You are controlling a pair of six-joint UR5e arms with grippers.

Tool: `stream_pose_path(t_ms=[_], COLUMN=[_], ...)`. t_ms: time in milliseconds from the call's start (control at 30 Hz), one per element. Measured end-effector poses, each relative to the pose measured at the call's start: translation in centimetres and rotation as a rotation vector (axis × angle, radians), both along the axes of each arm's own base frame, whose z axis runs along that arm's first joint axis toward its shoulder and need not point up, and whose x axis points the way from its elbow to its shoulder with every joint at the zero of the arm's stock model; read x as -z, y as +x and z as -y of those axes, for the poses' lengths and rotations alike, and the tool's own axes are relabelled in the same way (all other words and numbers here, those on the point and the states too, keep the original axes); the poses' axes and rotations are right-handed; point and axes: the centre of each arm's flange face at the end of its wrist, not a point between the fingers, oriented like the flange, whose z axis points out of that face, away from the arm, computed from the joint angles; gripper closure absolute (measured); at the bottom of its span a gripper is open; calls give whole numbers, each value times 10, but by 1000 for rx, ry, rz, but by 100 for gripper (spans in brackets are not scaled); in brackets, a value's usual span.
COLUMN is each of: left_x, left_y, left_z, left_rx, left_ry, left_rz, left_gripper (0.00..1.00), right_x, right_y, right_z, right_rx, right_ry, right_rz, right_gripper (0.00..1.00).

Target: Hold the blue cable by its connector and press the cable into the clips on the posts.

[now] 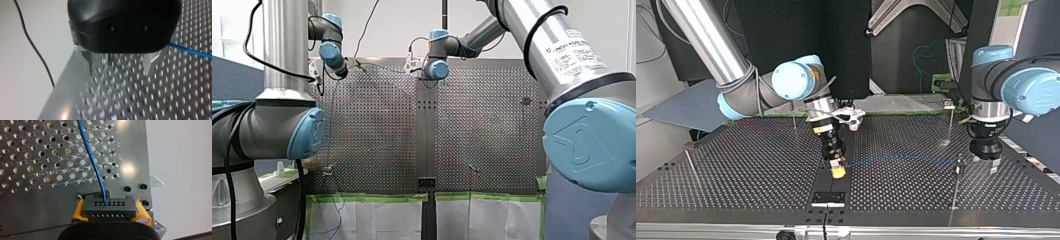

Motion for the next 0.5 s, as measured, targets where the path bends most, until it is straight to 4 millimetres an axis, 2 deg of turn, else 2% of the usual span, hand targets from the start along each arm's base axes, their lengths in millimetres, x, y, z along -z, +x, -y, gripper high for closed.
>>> stream_pose_path(t_ms=[500], left_x=[-50], left_y=[-64], left_z=[39], left_rx=[161], left_ry=[28], left_rz=[-4], left_gripper=[0], right_x=[0], right_y=[0], right_z=[0], right_rx=[-3], right_ry=[0], right_rz=[-1], right_gripper=[100])
